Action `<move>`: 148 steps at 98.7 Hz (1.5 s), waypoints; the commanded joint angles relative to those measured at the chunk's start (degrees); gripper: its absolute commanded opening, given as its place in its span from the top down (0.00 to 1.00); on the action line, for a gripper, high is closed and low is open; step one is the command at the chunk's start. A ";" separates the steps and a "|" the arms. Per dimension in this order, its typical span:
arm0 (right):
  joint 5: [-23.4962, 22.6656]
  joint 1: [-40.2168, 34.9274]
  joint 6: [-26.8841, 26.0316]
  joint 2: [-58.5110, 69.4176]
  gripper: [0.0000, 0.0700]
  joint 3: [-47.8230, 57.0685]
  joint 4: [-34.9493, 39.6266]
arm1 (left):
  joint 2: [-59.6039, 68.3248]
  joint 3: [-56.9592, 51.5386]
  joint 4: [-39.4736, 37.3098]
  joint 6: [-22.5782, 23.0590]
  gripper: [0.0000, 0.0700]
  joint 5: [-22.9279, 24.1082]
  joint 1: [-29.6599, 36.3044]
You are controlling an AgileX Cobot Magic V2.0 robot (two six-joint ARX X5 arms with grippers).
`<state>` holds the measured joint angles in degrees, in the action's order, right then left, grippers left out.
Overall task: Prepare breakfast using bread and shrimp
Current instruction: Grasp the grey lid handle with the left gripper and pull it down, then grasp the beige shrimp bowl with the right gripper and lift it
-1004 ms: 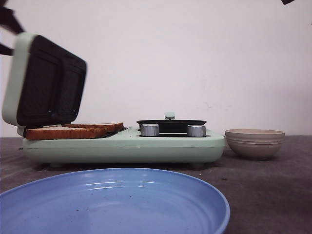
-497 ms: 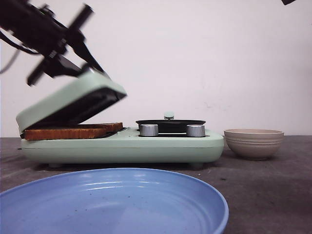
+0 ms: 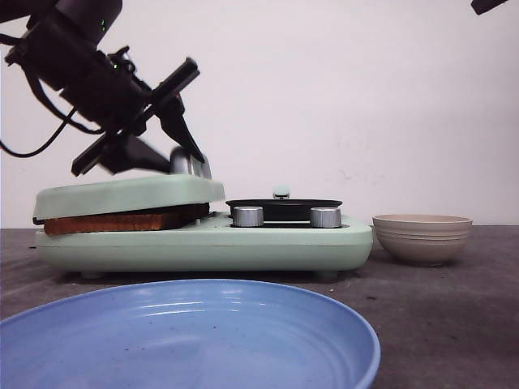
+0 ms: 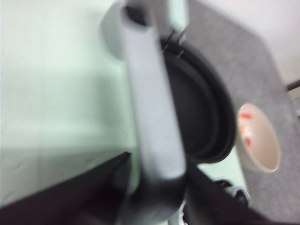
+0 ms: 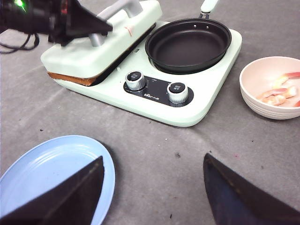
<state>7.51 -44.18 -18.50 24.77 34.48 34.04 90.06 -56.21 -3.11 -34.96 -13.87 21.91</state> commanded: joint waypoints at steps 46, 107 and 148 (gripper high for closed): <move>0.02 -0.46 -0.79 0.17 0.41 0.33 -0.48 | -4.46 0.55 4.79 6.71 0.43 2.14 0.00; 0.31 -0.46 -0.81 0.17 0.41 0.35 -1.46 | -33.35 0.55 10.45 27.71 0.43 12.50 -0.31; 5.90 0.94 -4.26 0.31 0.41 0.61 -6.16 | -47.45 0.55 21.00 33.38 0.44 21.42 -0.74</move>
<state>12.43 -43.33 -20.84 24.77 34.48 29.78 43.18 -55.11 17.08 -3.44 7.25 21.15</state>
